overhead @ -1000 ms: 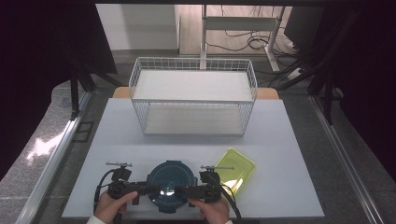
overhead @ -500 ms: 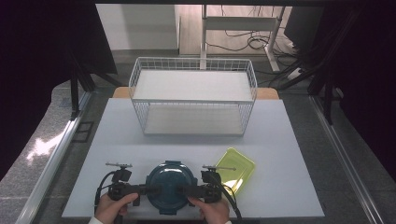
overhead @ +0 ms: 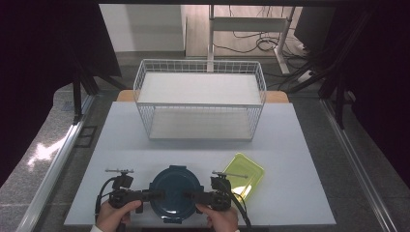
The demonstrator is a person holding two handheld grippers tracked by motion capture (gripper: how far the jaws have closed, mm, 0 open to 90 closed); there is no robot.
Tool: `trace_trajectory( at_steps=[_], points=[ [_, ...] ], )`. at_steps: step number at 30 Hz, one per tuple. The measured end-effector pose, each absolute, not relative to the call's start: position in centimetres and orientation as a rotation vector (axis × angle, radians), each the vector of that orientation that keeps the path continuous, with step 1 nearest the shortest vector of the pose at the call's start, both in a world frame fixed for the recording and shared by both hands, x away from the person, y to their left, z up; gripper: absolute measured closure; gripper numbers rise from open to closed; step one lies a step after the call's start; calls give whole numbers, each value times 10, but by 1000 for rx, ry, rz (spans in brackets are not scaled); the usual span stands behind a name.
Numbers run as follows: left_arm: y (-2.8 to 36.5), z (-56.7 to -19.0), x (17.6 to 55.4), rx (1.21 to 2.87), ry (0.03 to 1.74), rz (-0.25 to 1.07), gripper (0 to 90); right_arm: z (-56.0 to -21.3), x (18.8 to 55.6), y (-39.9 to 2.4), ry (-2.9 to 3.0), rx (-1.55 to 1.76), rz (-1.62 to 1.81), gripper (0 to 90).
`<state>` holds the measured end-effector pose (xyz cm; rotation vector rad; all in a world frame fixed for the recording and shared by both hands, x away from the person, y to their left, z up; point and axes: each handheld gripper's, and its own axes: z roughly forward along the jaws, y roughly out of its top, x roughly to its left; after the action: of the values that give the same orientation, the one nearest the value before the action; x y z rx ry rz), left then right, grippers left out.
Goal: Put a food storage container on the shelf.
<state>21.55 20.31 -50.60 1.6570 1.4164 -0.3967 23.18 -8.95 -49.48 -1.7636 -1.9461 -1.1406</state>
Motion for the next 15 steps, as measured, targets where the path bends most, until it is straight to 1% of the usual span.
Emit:
trace_trajectory(
  at_steps=[15],
  points=[
    [197, -490, 214, 1639, 1383, -364, 367, -476, 231, -96, -1963, -1755, -1185, 283]
  ],
)
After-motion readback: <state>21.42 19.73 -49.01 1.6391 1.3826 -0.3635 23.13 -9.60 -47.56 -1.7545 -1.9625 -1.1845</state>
